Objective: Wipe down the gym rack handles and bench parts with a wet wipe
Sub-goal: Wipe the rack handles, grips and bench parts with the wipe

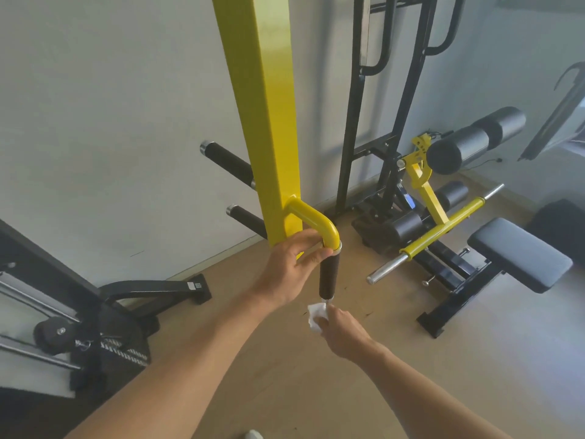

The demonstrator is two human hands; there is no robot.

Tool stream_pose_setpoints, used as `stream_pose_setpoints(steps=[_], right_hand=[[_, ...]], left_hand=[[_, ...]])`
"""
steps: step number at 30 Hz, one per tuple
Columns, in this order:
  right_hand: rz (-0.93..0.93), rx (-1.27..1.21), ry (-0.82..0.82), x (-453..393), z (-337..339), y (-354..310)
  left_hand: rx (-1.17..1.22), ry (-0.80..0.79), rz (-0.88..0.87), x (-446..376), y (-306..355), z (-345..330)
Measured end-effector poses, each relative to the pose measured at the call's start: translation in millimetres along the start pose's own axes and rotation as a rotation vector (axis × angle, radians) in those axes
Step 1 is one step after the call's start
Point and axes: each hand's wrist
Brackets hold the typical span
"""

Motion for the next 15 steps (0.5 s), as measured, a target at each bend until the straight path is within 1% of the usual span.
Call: stream_pose_setpoints(steps=[2,3,5,6,7,8,9,10,11,12,13,14,15], right_hand=[[0.062,-0.194,-0.078,22.0,-0.3,-23.9],[0.108,-0.294,-0.056,36.3,2.5,-37.8],[0.215,-0.436,0.124,62.1,11.6,-65.8],[0.258,-0.543,0.178,71.7,16.8,-79.6],[0.277,-0.713,0.143,76.1,19.2,-92.2],[0.261,-0.909,0.050,78.7,19.9,-106.2],[0.208,-1.081,-0.060,76.7,17.0,-118.8],[0.135,-1.226,-0.163,73.7,11.8,-130.9],[0.072,-1.330,-0.226,70.5,6.1,-143.5],[0.028,-1.391,-0.242,65.3,-0.3,-155.3],[0.026,-1.414,-0.221,63.3,-3.8,-167.1],[0.052,-1.400,-0.150,59.8,-6.4,-178.2],[0.100,-1.354,-0.044,57.6,-7.2,-189.2]], left_hand=[[0.018,0.107,0.036,18.4,-4.3,0.2],[-0.002,0.202,0.053,29.0,-9.7,3.5],[-0.084,0.391,0.104,48.7,-23.9,16.3],[-0.121,0.464,0.146,54.7,-29.9,24.8],[-0.149,0.516,0.199,57.4,-35.1,34.9],[-0.155,0.557,0.262,56.8,-40.6,45.1],[-0.144,0.592,0.313,53.6,-46.9,55.6],[-0.147,0.616,0.326,48.0,-54.4,66.6],[-0.175,0.636,0.309,40.4,-62.8,77.2],[-0.204,0.650,0.301,32.1,-72.3,87.4],[-0.212,0.657,0.319,23.3,-81.0,97.3],[-0.198,0.650,0.358,14.8,-89.3,106.6],[-0.166,0.627,0.392,7.5,-97.2,115.1]])
Point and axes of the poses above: each hand's wrist, its own x-axis away from the middle knuckle, its own z-axis out of the back of the hand, y = z × x, and after that the axes turned 15 degrees about -z, right-handed
